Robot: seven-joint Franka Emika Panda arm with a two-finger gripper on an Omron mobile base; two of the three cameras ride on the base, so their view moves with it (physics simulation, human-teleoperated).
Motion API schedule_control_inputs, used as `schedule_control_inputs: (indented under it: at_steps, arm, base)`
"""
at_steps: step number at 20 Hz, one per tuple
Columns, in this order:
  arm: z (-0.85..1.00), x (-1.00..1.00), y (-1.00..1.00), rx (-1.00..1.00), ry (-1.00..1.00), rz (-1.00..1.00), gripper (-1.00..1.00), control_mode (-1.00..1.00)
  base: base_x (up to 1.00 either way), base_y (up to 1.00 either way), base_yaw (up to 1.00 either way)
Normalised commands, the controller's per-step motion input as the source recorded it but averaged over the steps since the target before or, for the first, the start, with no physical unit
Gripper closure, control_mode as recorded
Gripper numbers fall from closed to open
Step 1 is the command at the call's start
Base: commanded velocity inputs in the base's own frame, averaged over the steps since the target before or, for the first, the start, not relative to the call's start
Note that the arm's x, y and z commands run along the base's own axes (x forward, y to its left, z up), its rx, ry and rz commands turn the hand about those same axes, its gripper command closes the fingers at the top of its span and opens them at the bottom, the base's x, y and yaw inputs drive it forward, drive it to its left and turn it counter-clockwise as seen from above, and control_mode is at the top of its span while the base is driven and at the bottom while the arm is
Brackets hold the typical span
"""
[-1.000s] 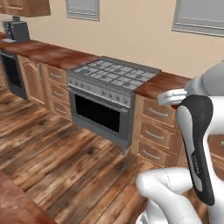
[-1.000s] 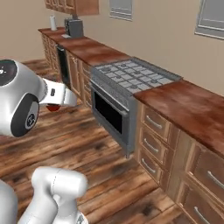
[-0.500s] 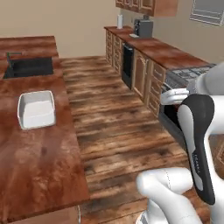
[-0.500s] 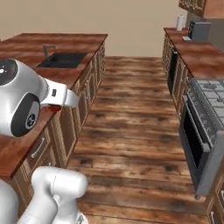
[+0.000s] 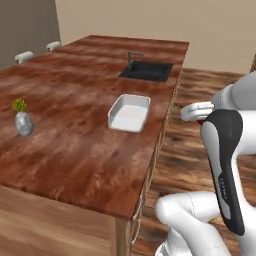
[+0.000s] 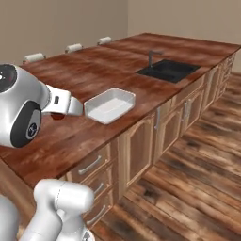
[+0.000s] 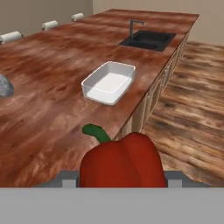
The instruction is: Take the bell pepper and mushroom out of the freezer and place them in the tupperware container on the counter. Then put the tupperware containing the vegetables back in the freezer.
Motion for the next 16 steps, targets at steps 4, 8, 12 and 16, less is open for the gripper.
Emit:
schedule_control_inputs:
  at_steps: [4,8,12,16]
  arm:
    - [0.0,0.0,0.0,0.0,0.0,0.0,1.0,1.0]
    - [0.0,0.0,0.0,0.0,0.0,0.0,1.0,1.0]
    - [0.0,0.0,0.0,0.0,0.0,0.0,1.0,1.0]
    - [0.0,0.0,0.0,0.0,0.0,0.0,1.0,1.0]
  base:
    - [0.53,-0.92,0.54]
    - [0.18,-0.96,0.3]
    - [0.12,-0.54,0.11]
    - [0.03,-0.38,0.07]
